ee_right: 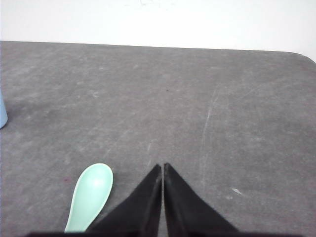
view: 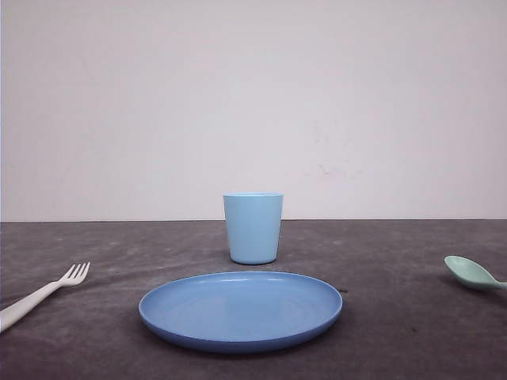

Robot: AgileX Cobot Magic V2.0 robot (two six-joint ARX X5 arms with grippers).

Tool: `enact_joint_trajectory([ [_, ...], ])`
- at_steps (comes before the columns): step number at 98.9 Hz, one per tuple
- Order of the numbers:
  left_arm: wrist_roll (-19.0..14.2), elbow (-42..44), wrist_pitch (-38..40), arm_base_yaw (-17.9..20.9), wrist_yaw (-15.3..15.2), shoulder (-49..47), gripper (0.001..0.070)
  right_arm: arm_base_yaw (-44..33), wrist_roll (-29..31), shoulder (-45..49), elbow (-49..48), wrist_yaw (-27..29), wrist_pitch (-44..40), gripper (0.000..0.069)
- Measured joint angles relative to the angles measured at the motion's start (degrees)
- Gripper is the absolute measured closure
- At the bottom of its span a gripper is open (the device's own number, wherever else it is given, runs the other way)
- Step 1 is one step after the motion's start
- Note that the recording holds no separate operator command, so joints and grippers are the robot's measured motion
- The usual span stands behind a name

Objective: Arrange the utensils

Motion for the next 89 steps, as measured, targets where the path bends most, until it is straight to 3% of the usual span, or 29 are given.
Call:
enact_joint_trajectory([
  [89,-1.0,0.0,0.0,0.0,0.0,0.0,0.0695,0.0,0.0,0.0,0.0,0.0,0.1,0.0684],
])
